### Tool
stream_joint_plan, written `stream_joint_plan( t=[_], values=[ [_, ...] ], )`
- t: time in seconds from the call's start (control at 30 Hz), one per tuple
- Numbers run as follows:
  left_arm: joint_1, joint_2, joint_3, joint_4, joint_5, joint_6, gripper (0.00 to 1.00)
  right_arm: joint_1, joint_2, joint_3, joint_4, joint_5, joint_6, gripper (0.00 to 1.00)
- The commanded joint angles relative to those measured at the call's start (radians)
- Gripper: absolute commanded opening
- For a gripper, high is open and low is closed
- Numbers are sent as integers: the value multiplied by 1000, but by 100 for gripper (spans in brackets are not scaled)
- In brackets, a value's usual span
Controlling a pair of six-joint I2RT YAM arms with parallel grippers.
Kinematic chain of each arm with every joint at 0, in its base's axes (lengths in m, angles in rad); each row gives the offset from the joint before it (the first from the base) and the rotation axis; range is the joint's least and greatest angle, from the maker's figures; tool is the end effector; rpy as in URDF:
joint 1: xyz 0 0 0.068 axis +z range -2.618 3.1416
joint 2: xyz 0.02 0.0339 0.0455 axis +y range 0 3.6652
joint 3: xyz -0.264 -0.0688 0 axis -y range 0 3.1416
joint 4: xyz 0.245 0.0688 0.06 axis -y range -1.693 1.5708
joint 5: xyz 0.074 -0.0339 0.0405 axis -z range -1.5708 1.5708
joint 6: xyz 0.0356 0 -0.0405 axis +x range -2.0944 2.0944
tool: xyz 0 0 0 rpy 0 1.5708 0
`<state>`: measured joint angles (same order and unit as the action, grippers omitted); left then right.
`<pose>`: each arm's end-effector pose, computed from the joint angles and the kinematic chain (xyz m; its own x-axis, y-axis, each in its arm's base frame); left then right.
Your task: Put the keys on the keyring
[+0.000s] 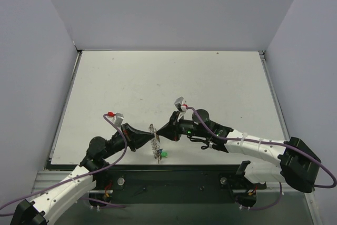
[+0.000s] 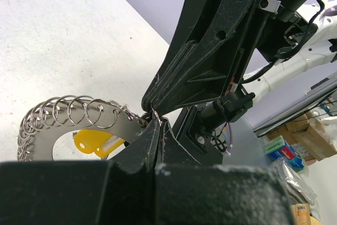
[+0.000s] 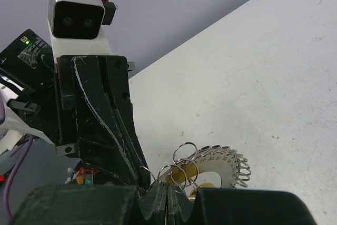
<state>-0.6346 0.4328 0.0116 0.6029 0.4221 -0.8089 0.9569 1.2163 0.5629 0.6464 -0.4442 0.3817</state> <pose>0.0986 -0.0907 0.1981 -0.5256 -0.4326 -0.7325 0.7026 0.2647 -0.6605 0.1404 0.2258 0.2591 -0.3709 0.0576 -0.9269 -0.9132 0.1589 0.3753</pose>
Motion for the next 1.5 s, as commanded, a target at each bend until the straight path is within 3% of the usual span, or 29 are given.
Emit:
stream_joint_plan(
  t=[0.0,0.77,1.13,1.47],
  values=[
    [24,-43,48,374,-31,-33,0,-1,-6,-69,-183,-42,-10,0],
    [39,-6,54,429,-2,-50,0,3,-20,-113,-111,-238,69,0],
    [46,-25,62,414,14,-50,0,-27,-35,-149,16,-355,154,0],
    [47,-17,60,403,20,-49,0,-52,-90,-138,-28,-315,138,0]
  ],
)
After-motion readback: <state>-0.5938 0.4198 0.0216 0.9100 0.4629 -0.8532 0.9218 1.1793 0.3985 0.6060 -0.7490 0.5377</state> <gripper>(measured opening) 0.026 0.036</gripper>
